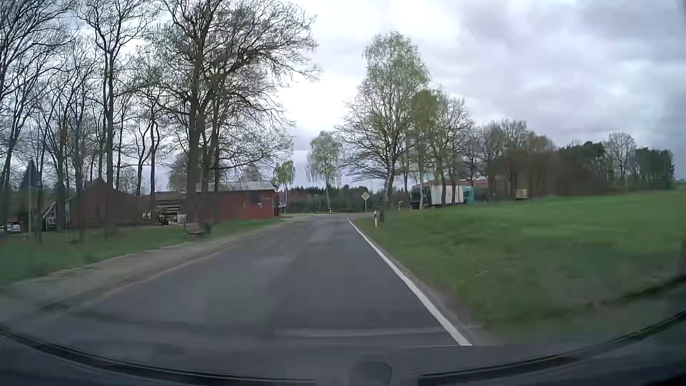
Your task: Follow the waypoints while adhering to traffic rules and regulations
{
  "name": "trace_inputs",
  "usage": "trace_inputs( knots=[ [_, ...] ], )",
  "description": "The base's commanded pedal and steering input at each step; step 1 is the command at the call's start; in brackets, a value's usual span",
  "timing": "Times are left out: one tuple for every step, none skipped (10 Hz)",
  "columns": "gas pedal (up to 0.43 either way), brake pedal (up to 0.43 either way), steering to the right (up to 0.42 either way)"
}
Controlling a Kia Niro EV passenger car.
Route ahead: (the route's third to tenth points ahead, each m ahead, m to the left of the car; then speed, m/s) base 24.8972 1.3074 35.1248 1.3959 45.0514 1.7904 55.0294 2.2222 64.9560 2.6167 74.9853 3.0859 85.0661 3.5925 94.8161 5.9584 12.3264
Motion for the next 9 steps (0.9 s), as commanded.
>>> trace_inputs(
  knots=[
    [0.067, 0.000, -0.003],
    [0.067, 0.000, -0.002],
    [0.059, 0.000, -0.001],
    [0.047, 0.000, -0.001],
    [0.039, 0.000, -0.001],
    [0.039, 0.000, -0.001],
    [0.039, 0.000, -0.001],
    [0.039, 0.000, -0.002],
    [0.039, 0.000, -0.003]
  ],
)
